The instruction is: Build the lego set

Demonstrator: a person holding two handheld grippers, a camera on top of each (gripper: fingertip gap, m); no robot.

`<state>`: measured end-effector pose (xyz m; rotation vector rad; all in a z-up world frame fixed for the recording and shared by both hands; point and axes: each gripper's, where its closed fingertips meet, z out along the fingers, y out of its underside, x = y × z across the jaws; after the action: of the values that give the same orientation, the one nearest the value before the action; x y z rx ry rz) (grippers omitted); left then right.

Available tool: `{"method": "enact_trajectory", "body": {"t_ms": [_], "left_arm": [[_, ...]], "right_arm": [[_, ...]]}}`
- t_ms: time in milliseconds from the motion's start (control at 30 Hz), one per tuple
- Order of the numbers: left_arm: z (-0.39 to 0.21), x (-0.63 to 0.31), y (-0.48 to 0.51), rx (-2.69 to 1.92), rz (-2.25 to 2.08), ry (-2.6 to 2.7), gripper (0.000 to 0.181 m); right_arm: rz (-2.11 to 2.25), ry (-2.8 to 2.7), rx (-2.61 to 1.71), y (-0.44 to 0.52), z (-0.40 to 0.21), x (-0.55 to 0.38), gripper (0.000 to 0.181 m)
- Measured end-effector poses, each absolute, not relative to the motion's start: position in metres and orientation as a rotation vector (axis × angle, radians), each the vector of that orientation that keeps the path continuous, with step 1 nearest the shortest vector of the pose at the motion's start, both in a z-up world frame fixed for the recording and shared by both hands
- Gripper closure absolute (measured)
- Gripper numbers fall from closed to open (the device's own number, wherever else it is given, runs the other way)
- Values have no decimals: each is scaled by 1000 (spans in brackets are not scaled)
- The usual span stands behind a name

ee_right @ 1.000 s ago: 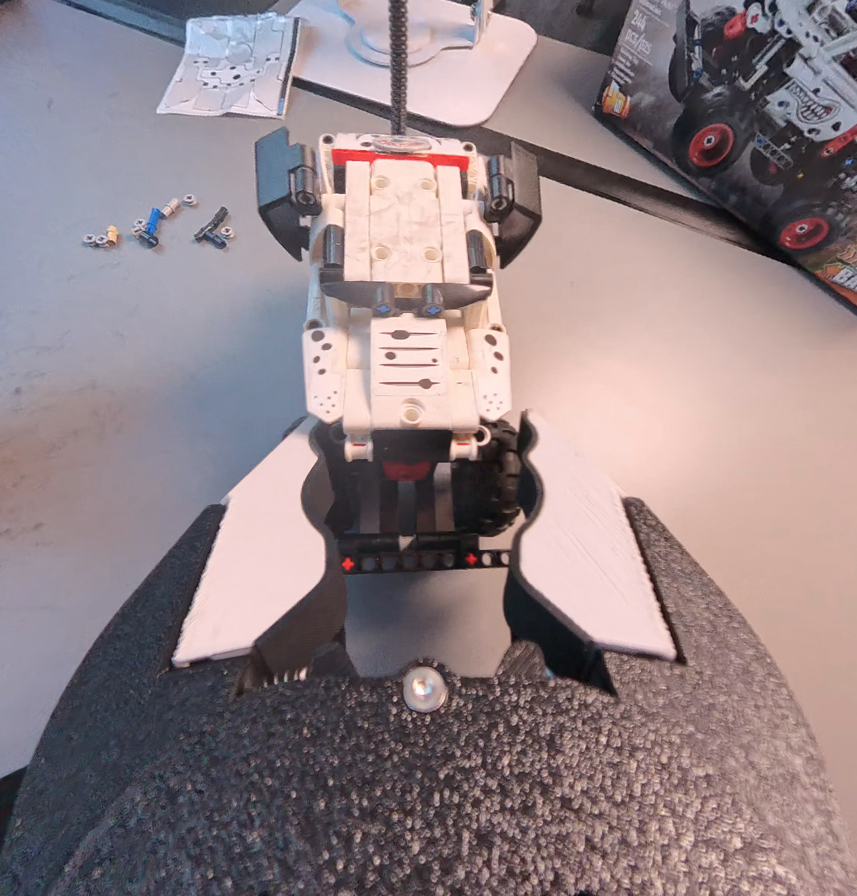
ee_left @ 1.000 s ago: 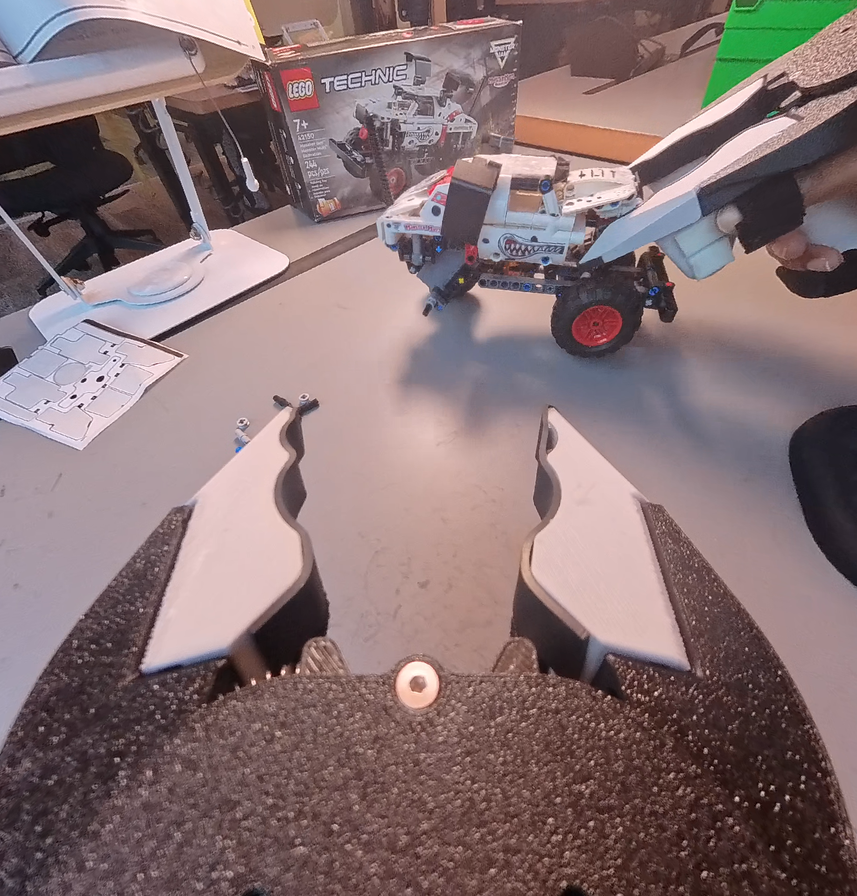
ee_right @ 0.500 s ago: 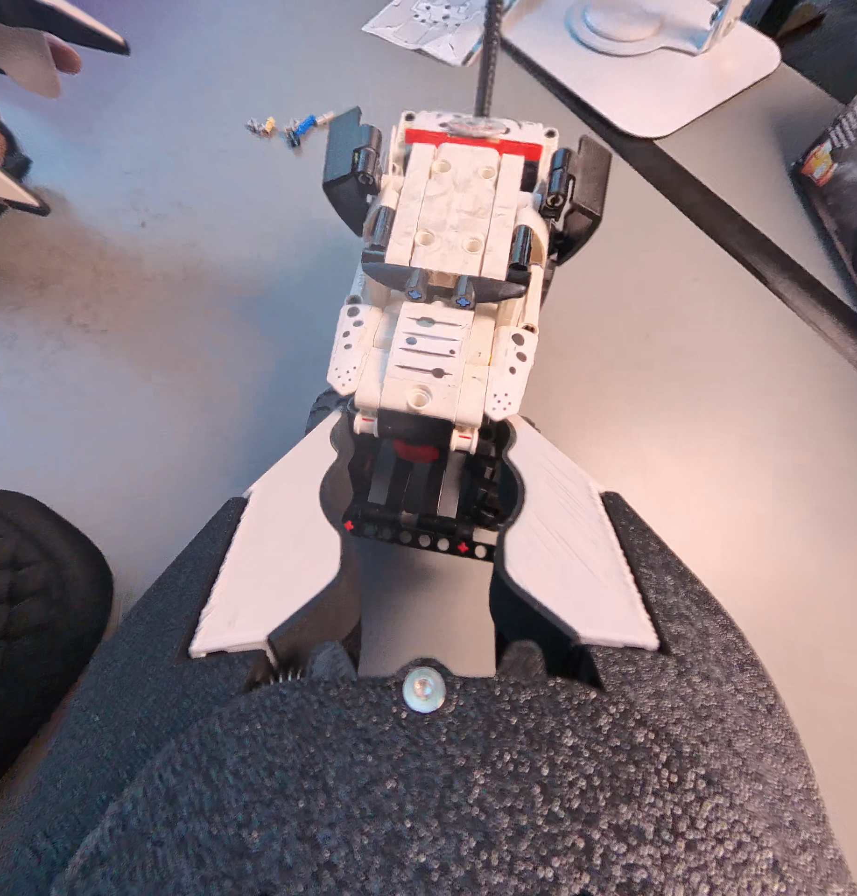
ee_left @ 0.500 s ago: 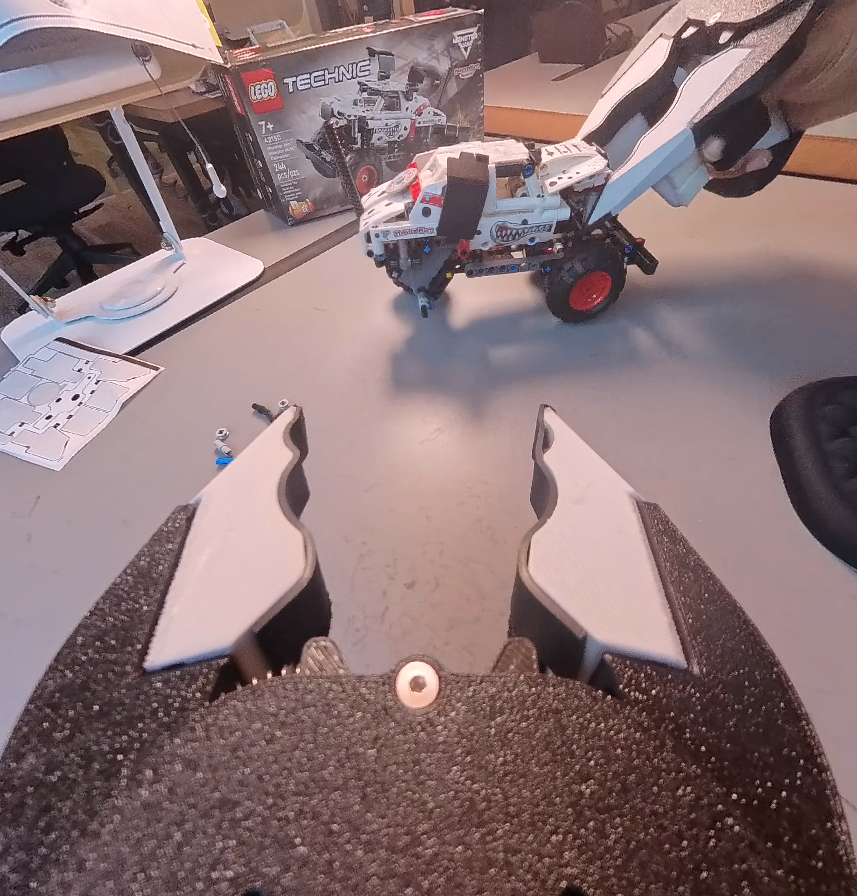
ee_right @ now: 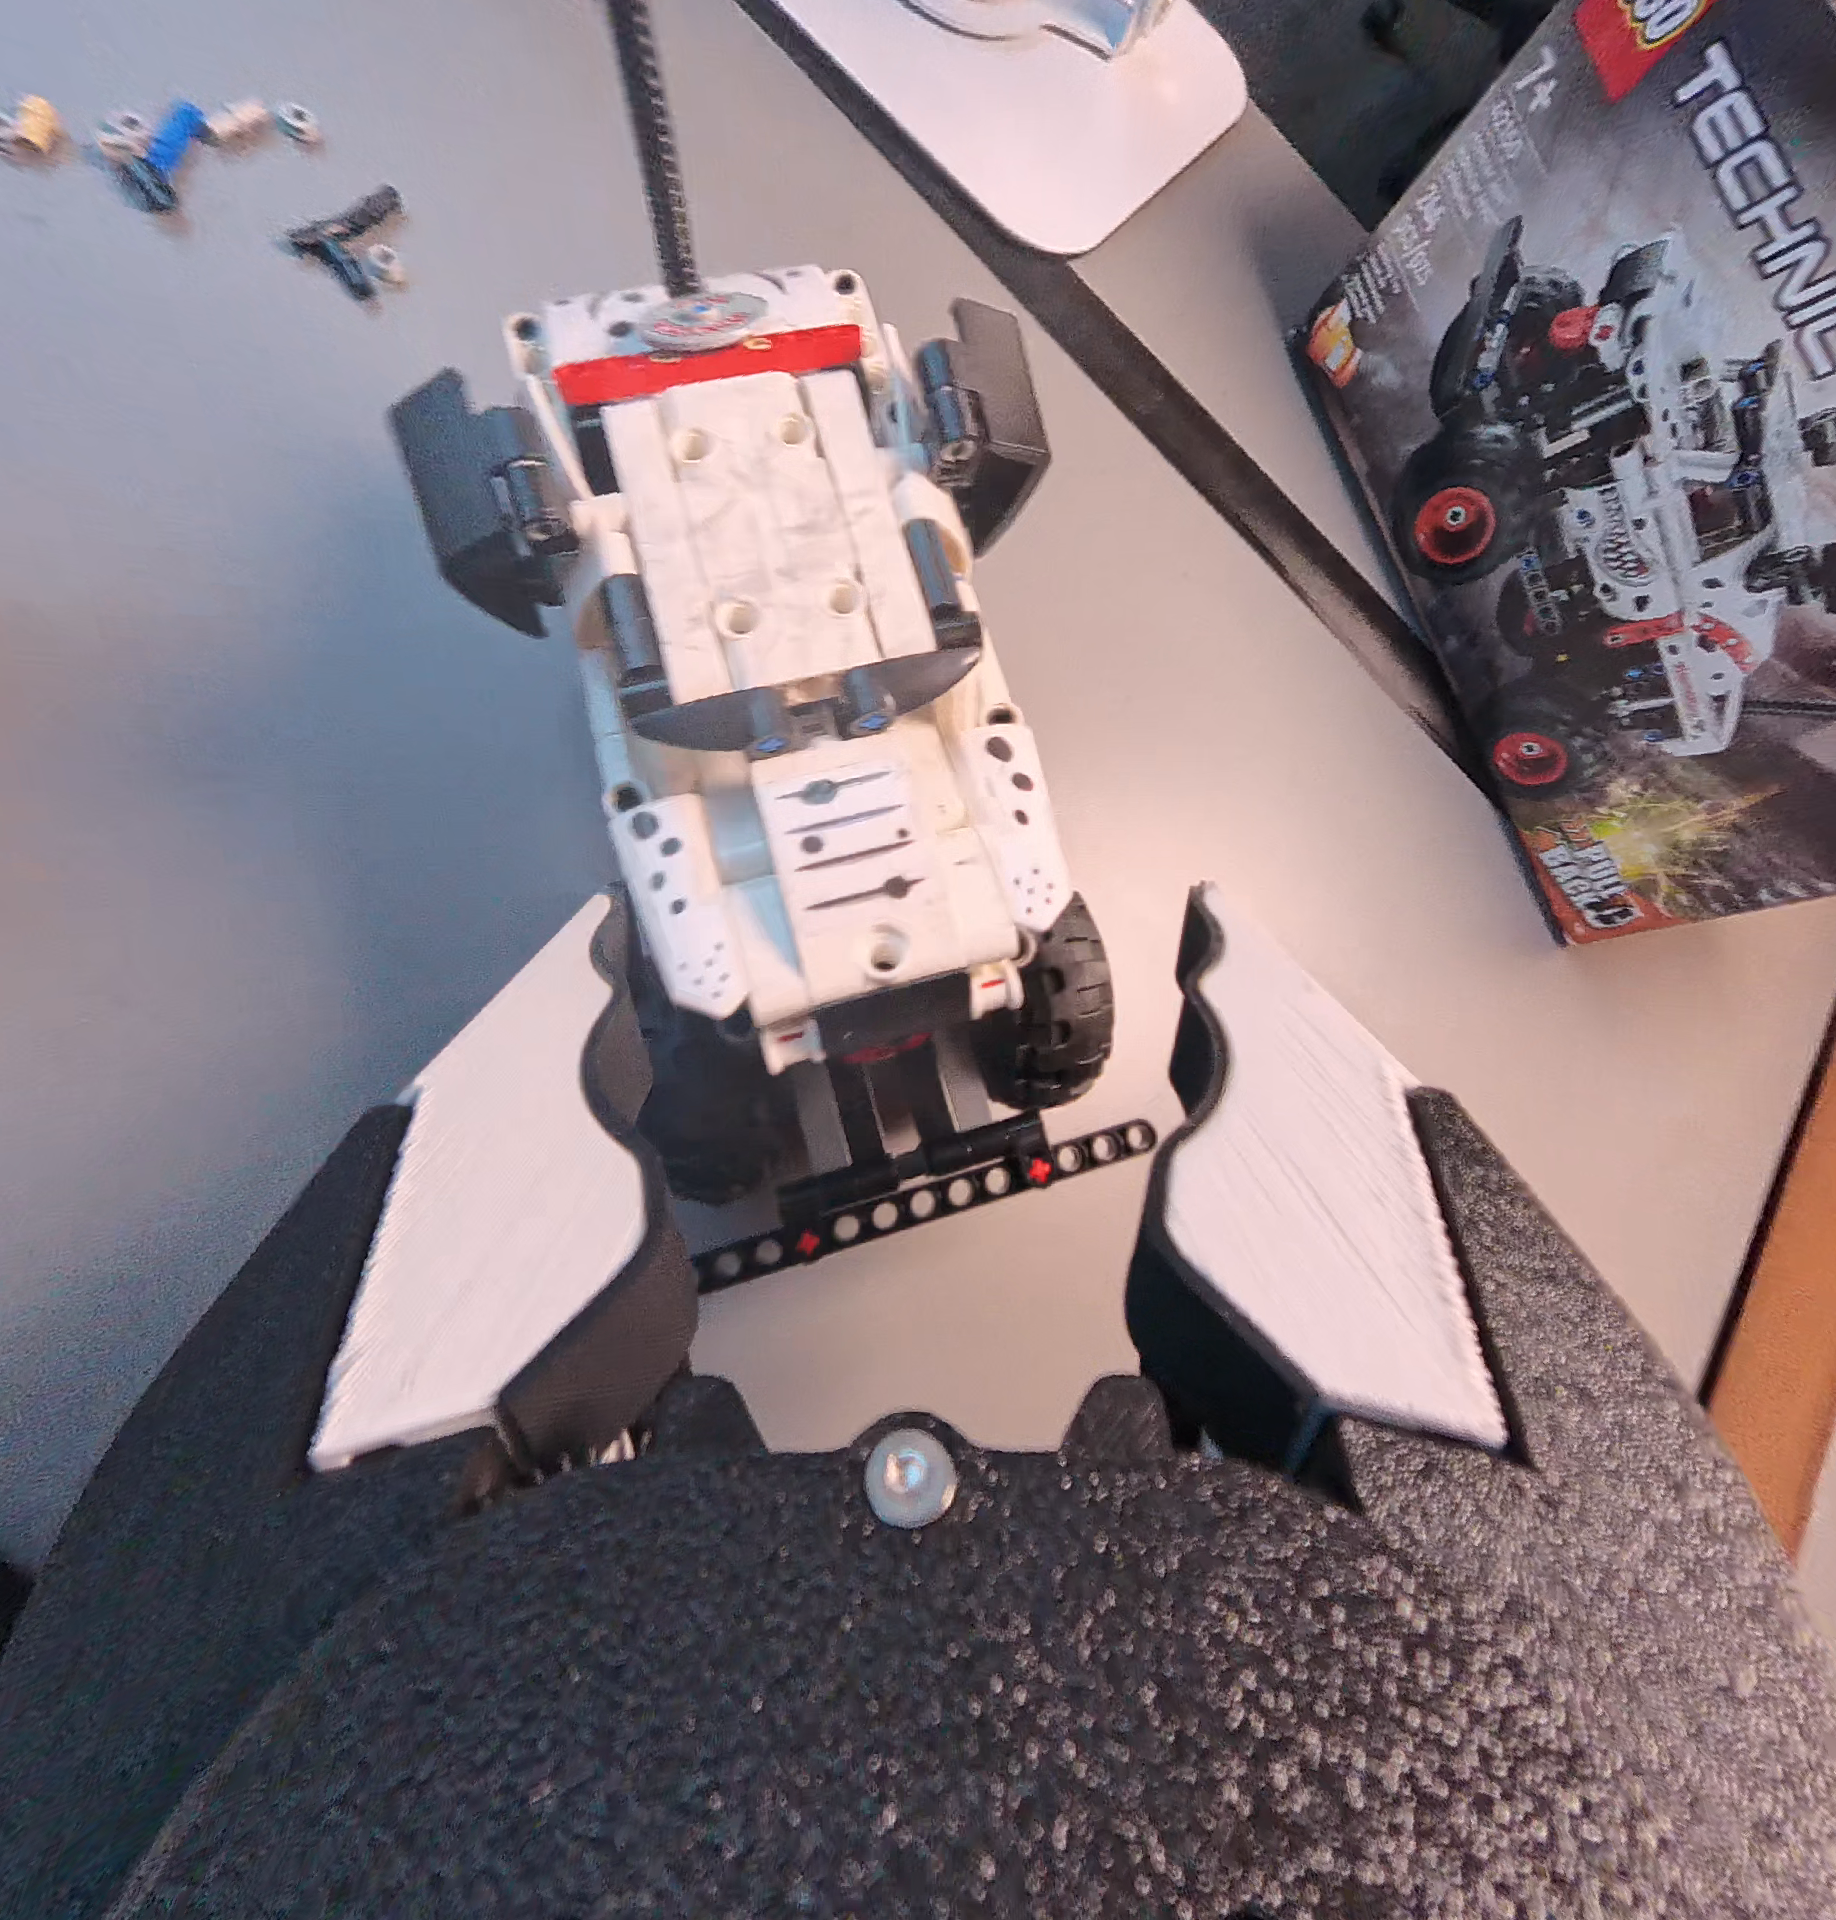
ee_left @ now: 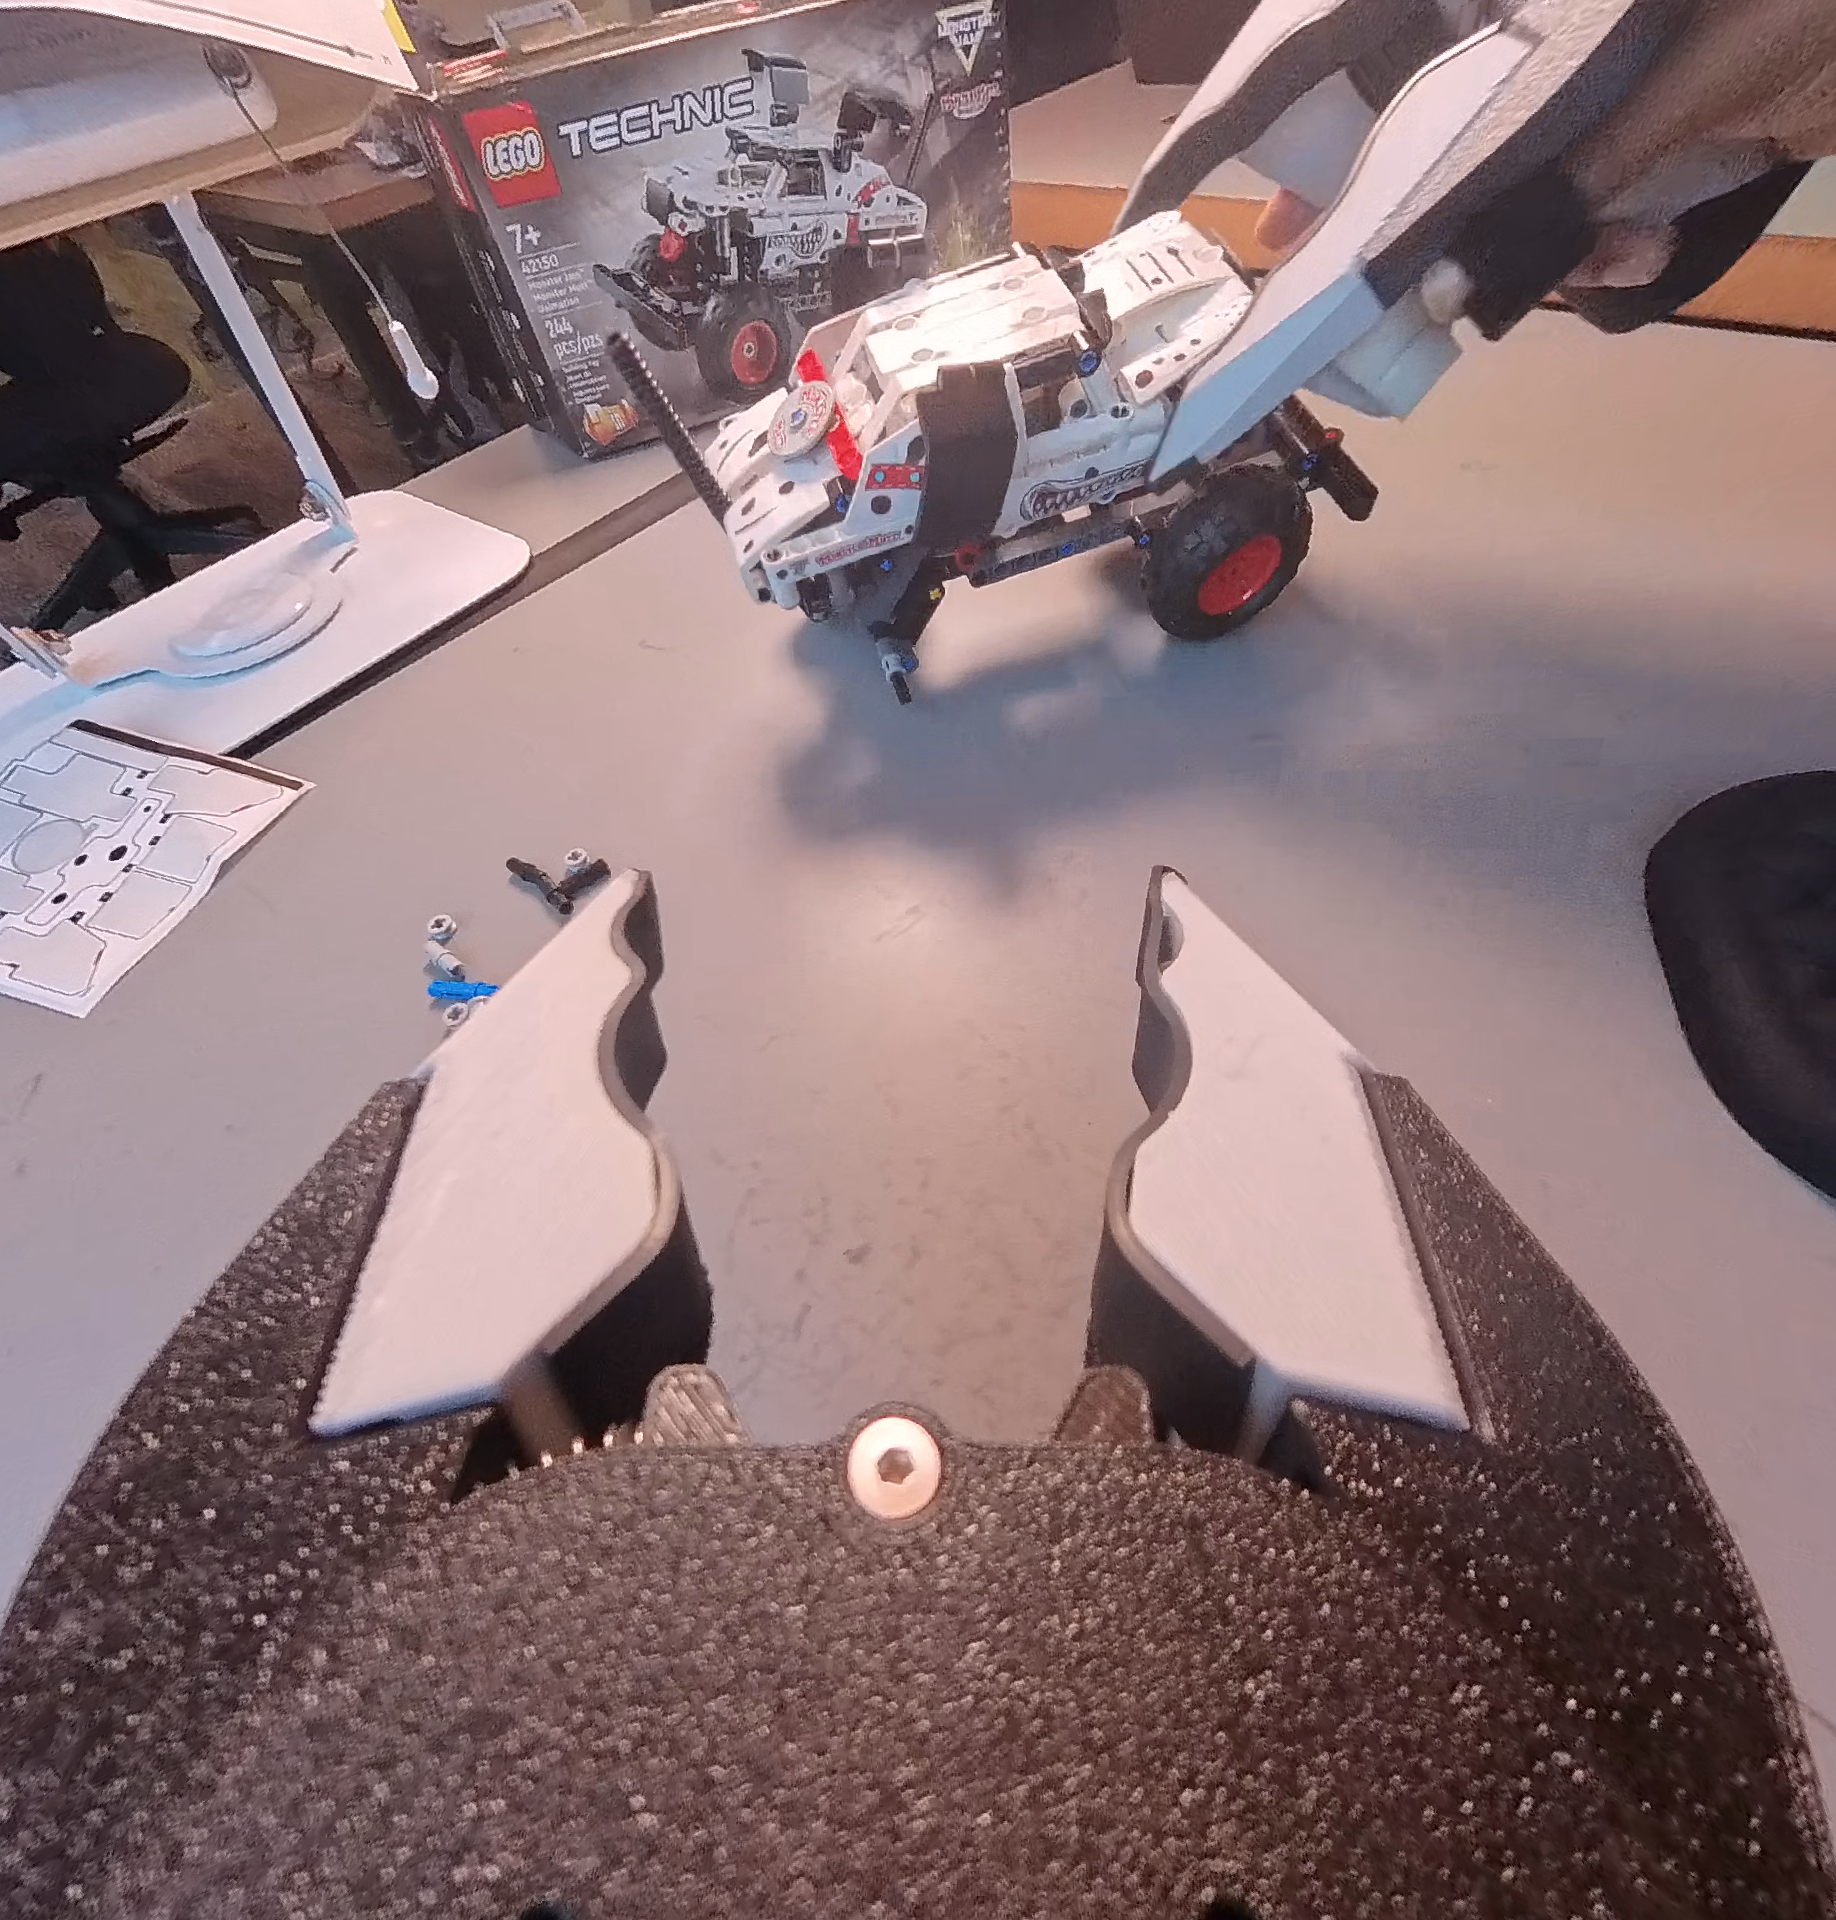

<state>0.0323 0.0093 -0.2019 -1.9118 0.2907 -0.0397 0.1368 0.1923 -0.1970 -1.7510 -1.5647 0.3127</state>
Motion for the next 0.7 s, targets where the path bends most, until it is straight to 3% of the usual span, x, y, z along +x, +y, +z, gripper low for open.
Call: {"method": "enact_trajectory", "body": {"t_ms": [67,133,300,533,700], "left_arm": [[-201,32,9,-1906,-38,290,92],[-199,31,8,-1896,-46,281,92],[-199,31,8,-1895,-68,273,93],[-199,34,8,-1898,-59,292,93],[-200,33,8,-1904,-69,287,93]], "right_arm": [[327,-1618,-1744,188,-207,125,74],[352,-1683,-1667,180,-206,116,106],[573,-1664,-1732,187,-206,118,109],[1325,-1272,-2006,204,-192,129,113],[1488,-1094,-2098,219,-189,132,113]]}}
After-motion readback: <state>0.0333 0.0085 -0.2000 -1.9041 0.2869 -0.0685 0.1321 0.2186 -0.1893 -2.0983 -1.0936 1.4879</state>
